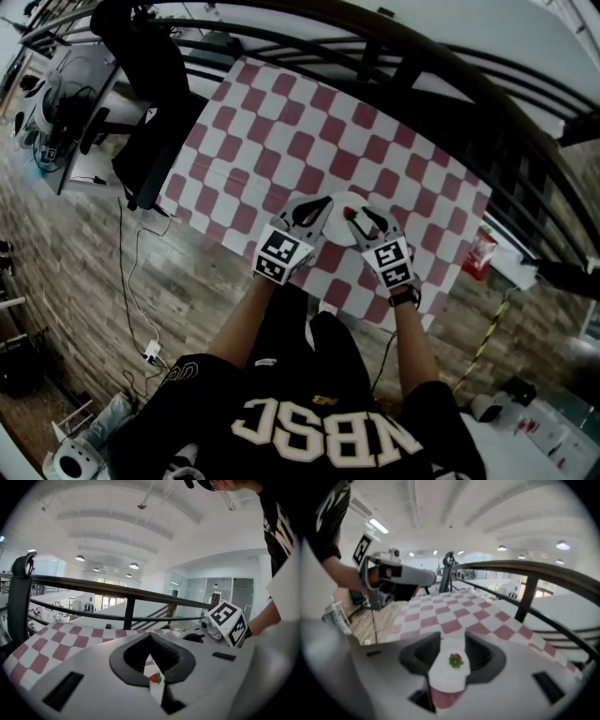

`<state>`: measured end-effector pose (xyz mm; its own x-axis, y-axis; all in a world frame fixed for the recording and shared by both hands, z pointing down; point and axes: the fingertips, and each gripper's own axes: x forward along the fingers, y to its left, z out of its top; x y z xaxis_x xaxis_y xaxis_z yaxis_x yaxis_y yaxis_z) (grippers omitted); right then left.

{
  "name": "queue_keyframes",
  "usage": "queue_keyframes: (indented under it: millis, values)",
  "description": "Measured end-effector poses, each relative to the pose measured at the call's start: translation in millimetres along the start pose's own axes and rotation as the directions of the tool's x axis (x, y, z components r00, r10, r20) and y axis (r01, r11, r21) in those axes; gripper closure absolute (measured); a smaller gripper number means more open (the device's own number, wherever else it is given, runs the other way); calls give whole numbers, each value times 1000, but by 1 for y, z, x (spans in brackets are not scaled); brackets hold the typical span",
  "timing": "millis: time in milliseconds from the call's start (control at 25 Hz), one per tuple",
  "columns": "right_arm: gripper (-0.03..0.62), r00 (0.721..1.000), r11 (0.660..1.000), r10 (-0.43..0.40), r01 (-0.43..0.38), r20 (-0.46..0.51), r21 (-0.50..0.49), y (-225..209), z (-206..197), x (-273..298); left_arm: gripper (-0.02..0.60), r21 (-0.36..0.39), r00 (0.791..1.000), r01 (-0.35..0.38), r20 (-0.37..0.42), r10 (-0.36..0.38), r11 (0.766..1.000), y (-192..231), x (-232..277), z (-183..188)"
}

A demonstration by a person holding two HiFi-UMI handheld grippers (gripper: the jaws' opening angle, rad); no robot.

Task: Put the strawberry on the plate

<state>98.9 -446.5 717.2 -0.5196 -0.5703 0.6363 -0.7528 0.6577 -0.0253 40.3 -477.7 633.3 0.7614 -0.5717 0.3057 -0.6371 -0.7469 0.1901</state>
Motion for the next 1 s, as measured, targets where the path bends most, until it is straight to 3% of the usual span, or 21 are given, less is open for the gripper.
queue_keyframes:
  millis: [160,400,680,840,1000]
  values:
    - [446,983,990,-52,28,175,137,8,63,-53,566,-22,995,-59,77,61,998,-11,-27,58]
    - [547,907,974,-181,111,380,197,0,143,-133,566,-4,975,-99,201,98,995,-40,-56,139]
    - [576,792,950,-288,168,538,262,-24,146,-265,566,57,950,-134,292,112,989,-146,-65,188]
    - [576,756,939,-339,234,560,253,4,174,-274,566,82,936,-156,330,121,984,-137,-99,198]
    - [576,736,938,-347,261,581,230,24,170,-298,566,85,920,-186,365,143,979,-161,-113,199]
